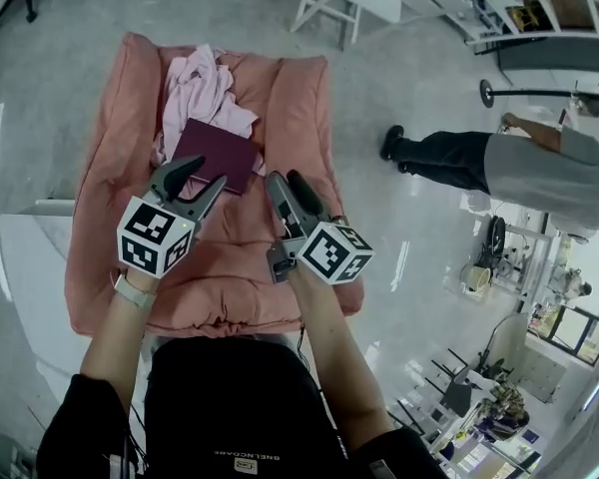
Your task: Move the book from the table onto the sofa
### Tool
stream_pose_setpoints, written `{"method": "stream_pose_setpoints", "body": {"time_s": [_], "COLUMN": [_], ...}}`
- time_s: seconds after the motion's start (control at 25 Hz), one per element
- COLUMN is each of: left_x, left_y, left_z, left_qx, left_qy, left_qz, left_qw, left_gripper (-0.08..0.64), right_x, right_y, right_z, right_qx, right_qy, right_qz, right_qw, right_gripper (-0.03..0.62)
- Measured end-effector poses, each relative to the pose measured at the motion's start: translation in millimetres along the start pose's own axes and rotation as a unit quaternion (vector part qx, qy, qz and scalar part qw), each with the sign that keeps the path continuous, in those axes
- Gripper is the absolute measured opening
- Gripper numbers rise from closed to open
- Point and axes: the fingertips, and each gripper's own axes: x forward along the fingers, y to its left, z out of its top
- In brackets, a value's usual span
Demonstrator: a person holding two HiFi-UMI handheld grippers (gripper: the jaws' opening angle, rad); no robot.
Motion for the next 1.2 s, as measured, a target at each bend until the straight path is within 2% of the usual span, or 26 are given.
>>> {"method": "stream_pose_setpoints", "body": {"time_s": [0.16,0.36,0.8,0.96,1.2], "left_x": [-15.4,-37.0,-84.3,-97.7,-120.6], "left_y": [-22.4,-52.1,-118.0,-143.4,-178.4], "left_z": [15.9,34.9,63.1,73.0,93.3], "left_qx": [0.011,0.03,0.059,0.08,0.086], "left_qy": [-0.021,-0.039,-0.054,-0.064,-0.087], "left_qz": [-0.002,0.002,-0.001,-0.006,-0.01], "left_qw": [0.9997,0.9988,0.9968,0.9947,0.9925], "left_gripper": [0.161,0.139,0.069,0.061,0.026], "right_x": [-24.3,-59.3,-135.6,-161.8,-193.7], "right_y": [17.5,32.4,78.7,92.4,108.7], "right_z": [12.5,23.0,40.3,44.3,54.1], "right_qx": [-0.004,-0.01,-0.053,-0.067,-0.077], "right_qy": [-0.02,-0.042,-0.079,-0.095,-0.113], "right_qz": [0.019,0.031,0.065,0.082,0.101], "right_qw": [1.0,0.999,0.993,0.99,0.985], "right_gripper": [0.229,0.181,0.11,0.098,0.094]}}
